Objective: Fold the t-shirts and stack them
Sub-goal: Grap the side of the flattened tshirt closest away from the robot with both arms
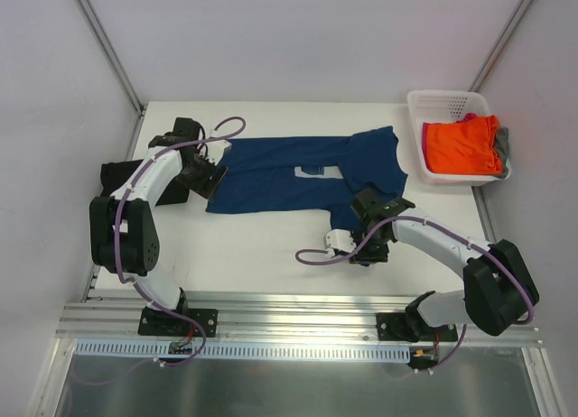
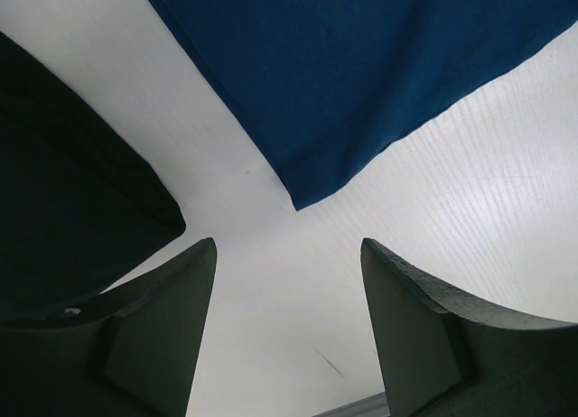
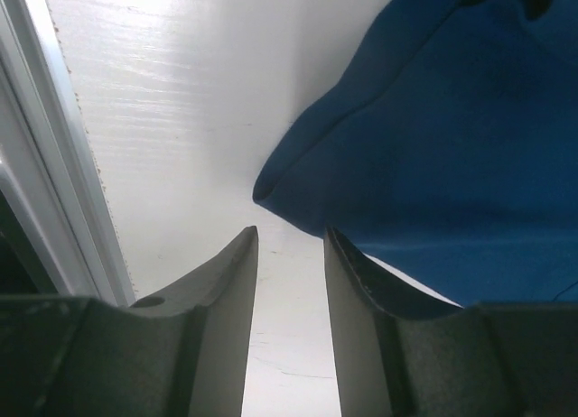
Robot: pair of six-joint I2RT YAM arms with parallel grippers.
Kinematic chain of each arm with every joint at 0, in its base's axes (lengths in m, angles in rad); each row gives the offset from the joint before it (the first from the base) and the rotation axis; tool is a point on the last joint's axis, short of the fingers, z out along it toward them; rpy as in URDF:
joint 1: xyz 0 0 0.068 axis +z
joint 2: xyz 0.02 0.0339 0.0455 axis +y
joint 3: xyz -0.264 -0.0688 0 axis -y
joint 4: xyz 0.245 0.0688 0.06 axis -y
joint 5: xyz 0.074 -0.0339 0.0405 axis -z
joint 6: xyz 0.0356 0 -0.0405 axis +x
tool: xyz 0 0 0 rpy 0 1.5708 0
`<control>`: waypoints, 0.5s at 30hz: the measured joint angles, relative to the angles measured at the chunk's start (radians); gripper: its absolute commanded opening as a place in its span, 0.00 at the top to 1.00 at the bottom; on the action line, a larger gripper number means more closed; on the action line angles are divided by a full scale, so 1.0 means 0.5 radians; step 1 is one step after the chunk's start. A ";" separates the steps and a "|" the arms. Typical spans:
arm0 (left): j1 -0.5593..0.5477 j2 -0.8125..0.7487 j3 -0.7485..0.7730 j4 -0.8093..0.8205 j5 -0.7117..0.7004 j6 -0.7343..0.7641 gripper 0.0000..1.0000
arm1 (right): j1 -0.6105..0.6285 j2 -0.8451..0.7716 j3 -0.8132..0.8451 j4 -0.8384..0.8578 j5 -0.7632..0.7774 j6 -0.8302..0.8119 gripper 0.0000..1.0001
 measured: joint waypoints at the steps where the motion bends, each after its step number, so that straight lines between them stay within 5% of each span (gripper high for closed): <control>1: 0.000 0.001 0.001 0.000 0.000 -0.001 0.34 | 0.007 0.001 -0.006 0.000 -0.005 -0.007 0.62; 15: 0.000 0.039 0.036 -0.007 0.000 -0.010 0.34 | 0.037 0.029 -0.032 -0.052 -0.038 -0.068 0.64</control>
